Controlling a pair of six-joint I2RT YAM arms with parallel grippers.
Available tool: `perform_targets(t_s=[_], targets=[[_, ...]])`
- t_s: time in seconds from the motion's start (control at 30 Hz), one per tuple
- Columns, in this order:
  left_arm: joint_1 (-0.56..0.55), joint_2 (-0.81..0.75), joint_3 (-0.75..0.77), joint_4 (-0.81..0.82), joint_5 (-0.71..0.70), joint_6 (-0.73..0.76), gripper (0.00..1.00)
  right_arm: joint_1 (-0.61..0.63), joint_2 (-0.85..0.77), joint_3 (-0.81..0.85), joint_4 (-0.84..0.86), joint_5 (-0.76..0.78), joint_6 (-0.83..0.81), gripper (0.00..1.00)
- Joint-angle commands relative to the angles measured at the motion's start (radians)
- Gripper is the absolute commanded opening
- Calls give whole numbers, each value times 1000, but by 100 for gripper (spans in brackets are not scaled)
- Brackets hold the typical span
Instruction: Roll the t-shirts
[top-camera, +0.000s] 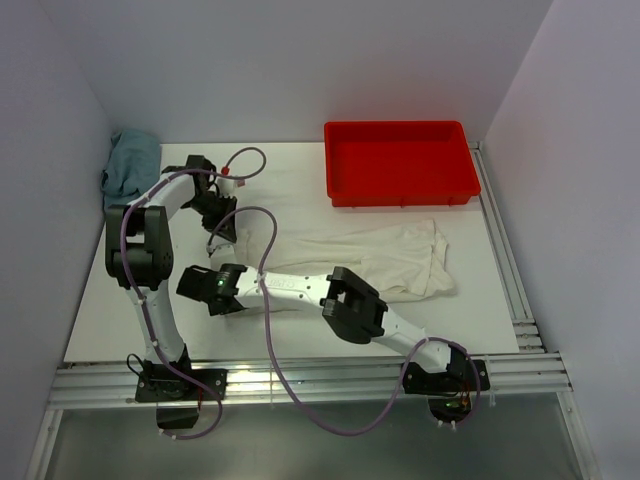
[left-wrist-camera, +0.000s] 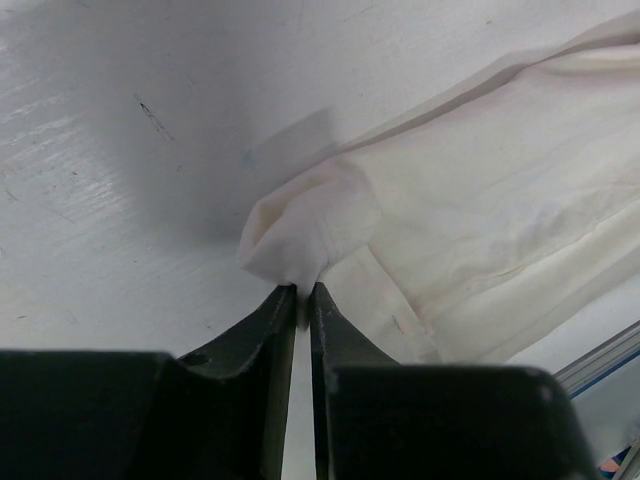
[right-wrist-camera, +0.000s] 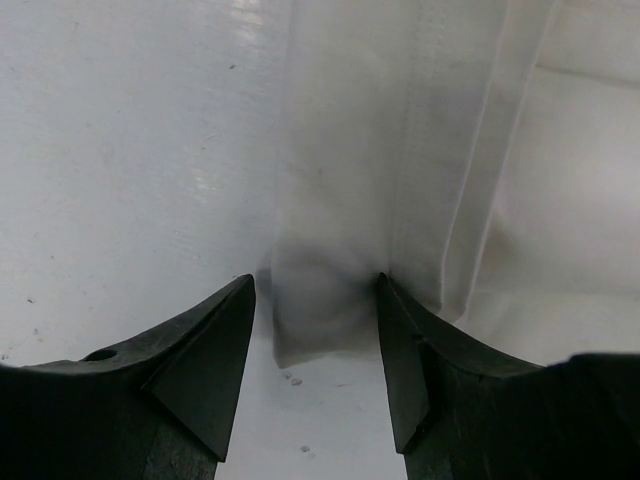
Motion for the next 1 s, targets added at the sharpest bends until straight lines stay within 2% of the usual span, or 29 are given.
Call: perform_targets(t_s=[0.0,0.07,0.1,0.23,0.37,0.47,0.6,0.77,0.97], targets=[[-9,-11,47,1,-1,-10,17,10,49,46,-24,-25,-3,59],[-11,-11,50,1,-4,-13,17,10,51,34,-28,-31,9,58],[-11,-11,50,-1,-6,-15,18,10,46,22,-16,-36,14,48],[-11,-4,59,1,-12,-23,17,10,-9,-78,60,-74,31,25],[-12,-11,62,17,-26,-36,18,3,-93,-233,184,-143,50,15],[-11,-12,73,24,-26,-43,18,-9,-182,-397,382,-203,75,6],[-12,-4,102,16,-21,-50,18,-32,-276,-561,612,-249,129,1],[-12,0,145,7,-11,-55,18,-60,-397,-822,899,-307,222,0],[-12,11,169,1,-20,-55,18,-86,-457,-1001,1180,-345,320,0]])
